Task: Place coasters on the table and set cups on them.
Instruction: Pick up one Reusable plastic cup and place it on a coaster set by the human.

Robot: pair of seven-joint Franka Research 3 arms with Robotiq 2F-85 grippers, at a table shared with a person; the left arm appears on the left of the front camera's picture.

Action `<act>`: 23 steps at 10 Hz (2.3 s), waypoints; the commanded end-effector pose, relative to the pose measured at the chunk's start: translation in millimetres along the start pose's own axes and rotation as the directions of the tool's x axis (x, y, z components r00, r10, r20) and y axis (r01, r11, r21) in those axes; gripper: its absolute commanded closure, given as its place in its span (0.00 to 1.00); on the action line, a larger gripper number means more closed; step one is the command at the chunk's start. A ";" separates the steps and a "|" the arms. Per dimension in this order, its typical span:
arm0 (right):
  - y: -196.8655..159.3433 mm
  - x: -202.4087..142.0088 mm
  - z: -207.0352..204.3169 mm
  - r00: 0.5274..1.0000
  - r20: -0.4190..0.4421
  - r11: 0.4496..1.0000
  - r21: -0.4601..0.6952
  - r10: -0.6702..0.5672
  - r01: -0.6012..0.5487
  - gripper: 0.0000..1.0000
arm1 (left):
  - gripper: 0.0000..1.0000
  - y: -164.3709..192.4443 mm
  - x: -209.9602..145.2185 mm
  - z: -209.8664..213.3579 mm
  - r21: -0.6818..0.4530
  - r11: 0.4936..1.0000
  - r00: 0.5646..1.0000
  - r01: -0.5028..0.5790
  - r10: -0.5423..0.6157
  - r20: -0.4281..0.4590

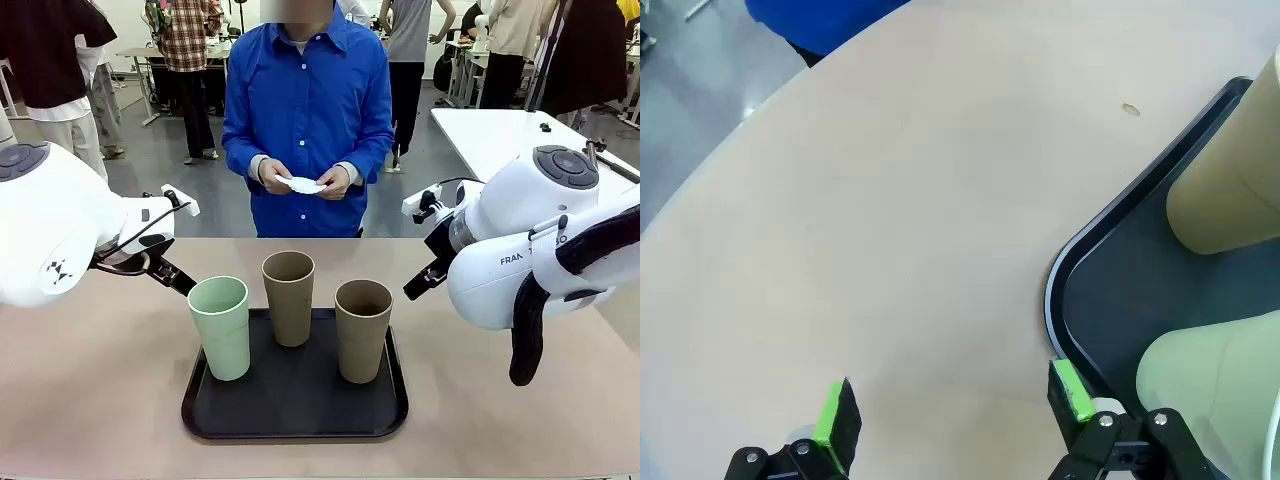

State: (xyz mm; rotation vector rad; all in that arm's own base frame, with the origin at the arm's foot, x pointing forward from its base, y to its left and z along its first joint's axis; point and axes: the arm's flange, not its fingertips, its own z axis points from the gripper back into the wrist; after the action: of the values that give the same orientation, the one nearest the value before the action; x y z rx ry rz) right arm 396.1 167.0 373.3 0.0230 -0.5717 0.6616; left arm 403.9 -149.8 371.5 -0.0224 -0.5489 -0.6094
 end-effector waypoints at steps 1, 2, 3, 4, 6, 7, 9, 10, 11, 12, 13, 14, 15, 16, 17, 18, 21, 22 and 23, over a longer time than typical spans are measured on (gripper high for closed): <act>0.0 0.0 0.0 1.000 0.000 1.000 0.000 0.000 0.000 0.00 | 0.00 -0.1 0.0 0.0 0.000 1.000 1.000 0.000 0.000 0.000; 0.0 0.0 0.0 1.000 0.000 1.000 0.000 0.000 0.000 0.00 | 0.00 -0.1 0.0 0.0 0.000 1.000 1.000 0.000 0.000 0.000; 0.0 0.0 0.0 1.000 0.000 1.000 0.000 0.000 0.000 0.00 | 0.00 -0.1 0.0 0.0 0.000 1.000 1.000 0.000 0.000 0.000; 0.0 0.0 0.0 1.000 0.000 1.000 0.000 0.000 0.000 0.00 | 0.00 -0.1 0.0 0.0 0.000 1.000 1.000 0.000 0.000 0.000; 0.0 0.0 0.0 1.000 0.000 1.000 0.000 0.000 0.000 0.00 | 0.00 -0.1 0.0 0.0 0.000 1.000 1.000 0.000 0.000 0.000; 0.0 0.0 0.0 1.000 0.000 1.000 0.000 0.000 0.000 0.00 | 0.00 -0.1 0.0 0.0 0.000 1.000 1.000 0.000 0.000 0.000; 0.0 0.0 0.0 1.000 0.000 1.000 0.000 0.000 0.000 0.00 | 0.00 -0.1 0.0 0.0 0.000 1.000 1.000 0.000 0.000 0.000; 0.0 0.0 0.0 1.000 0.000 1.000 0.000 0.000 0.000 0.00 | 0.00 -0.1 0.0 0.0 0.000 1.000 1.000 0.000 0.000 0.000; 0.0 0.0 0.0 1.000 0.000 1.000 0.000 0.000 0.000 0.00 | 0.00 -0.1 0.0 0.0 0.000 1.000 1.000 0.000 0.000 0.000; 0.0 0.0 0.0 1.000 0.000 1.000 0.000 0.000 0.000 0.00 | 0.00 -0.1 0.0 0.0 0.000 1.000 1.000 0.000 0.000 0.000; 0.0 0.0 0.0 1.000 0.000 1.000 0.000 0.000 0.000 0.00 | 0.00 -0.1 0.0 0.0 0.000 1.000 1.000 0.000 0.000 0.000; 0.0 0.0 0.0 1.000 0.000 1.000 0.000 0.000 0.000 0.00 | 0.00 -0.1 0.0 0.0 0.000 1.000 1.000 0.000 0.000 0.000; 0.0 0.0 0.0 1.000 0.000 1.000 0.000 0.000 0.000 0.00 | 0.00 -0.1 0.0 0.0 0.000 1.000 1.000 0.000 0.000 0.000; 0.0 0.0 0.0 1.000 0.000 1.000 0.000 0.000 0.000 0.00 | 0.00 -0.1 0.0 0.0 0.000 1.000 1.000 0.000 0.000 0.000; 0.0 0.0 0.0 1.000 0.000 1.000 0.000 0.000 0.000 0.00 | 0.00 -0.1 0.0 0.0 0.000 1.000 1.000 0.000 0.000 0.000; 0.0 0.0 0.0 1.000 0.000 1.000 0.000 0.000 0.000 0.00 | 0.00 -0.1 0.0 0.0 0.000 1.000 1.000 0.000 0.000 0.000; 3.9 -1.1 42.4 0.972 -0.220 0.995 -0.077 -0.084 0.068 0.00 | 0.00 15.1 -7.6 54.6 -0.014 0.999 0.999 0.036 -0.036 -0.003; 5.6 -1.8 64.4 0.966 -0.241 0.991 -0.112 -0.100 0.074 0.00 | 0.00 14.8 -9.0 81.2 -0.005 0.999 0.999 0.048 -0.048 -0.010; 11.6 -4.4 90.0 0.962 -0.246 0.990 -0.108 -0.115 0.091 0.00 | 0.00 11.4 -17.3 106.2 -0.009 0.999 0.998 0.042 -0.043 -0.044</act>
State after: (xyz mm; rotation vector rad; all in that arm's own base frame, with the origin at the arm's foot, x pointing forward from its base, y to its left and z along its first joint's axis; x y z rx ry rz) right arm 362.0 144.6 417.9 -0.1086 -0.3632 0.5405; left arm 383.6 -130.5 437.9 -0.0133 -0.5400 -0.6326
